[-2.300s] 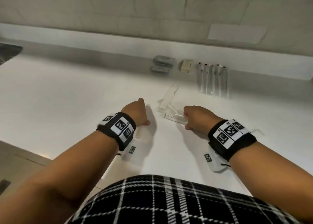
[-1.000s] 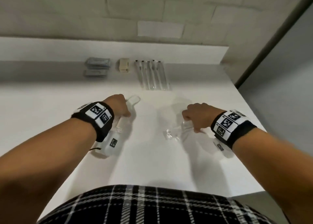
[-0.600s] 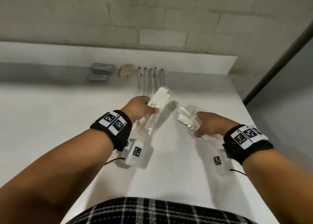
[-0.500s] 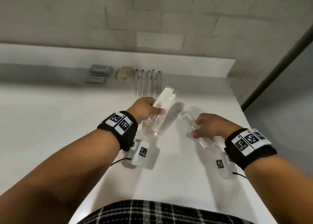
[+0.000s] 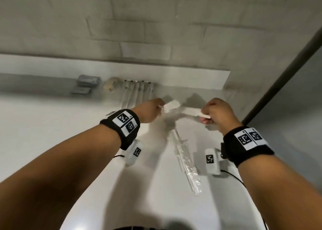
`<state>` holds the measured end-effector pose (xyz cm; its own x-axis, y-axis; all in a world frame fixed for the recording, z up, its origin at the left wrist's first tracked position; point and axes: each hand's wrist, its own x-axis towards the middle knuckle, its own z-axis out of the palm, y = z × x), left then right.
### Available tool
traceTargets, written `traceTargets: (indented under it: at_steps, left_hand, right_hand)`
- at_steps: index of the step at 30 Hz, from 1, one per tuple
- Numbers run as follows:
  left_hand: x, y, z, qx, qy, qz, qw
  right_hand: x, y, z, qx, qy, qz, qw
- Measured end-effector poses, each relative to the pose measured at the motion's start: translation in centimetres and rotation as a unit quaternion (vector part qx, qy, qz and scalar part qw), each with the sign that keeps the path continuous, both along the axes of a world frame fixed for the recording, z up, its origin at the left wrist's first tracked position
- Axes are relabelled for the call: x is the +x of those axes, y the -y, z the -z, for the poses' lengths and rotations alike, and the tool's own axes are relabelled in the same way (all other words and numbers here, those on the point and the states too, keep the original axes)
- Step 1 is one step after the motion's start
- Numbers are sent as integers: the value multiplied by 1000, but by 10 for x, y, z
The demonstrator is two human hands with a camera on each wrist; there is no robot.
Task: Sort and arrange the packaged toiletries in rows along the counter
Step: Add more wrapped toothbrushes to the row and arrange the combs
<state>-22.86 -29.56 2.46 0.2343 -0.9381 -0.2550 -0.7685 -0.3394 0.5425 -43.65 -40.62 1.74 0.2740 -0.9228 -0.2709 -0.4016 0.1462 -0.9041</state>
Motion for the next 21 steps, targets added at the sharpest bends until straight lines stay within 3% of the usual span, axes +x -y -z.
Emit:
traceTargets:
  at_steps: [3,5,6,8,9,11,15,21]
  left_hand:
    - [10,25,-7,24,170,118,978]
    - [12,48,-13,34,206,166,964]
    - [13,59,-13,31,221,177,958]
    - [18,76,-12,29,228,154,961]
    - [20,79,-9,15,230,132,964]
    - [19,80,-1,13,242,98,965]
    - [-8,66,24,66,225,48,971]
    - [-16,71,38,94,240,85,963]
  right_hand:
    - [4,9,3,13,-36,17,999]
    - [16,13,9,42,-81,-20,996]
    - [20,14,13,22,-150,-67,986]
    - [26,22,22,-102,-316,-155,930]
    - [26,27,23,-171,-356,-178,901]
    - [27,34,24,-224,-369,-213,877]
    - [40,45,31,-211,-438,-289,825]
    - [62,42,32,-239,-409,-362,803]
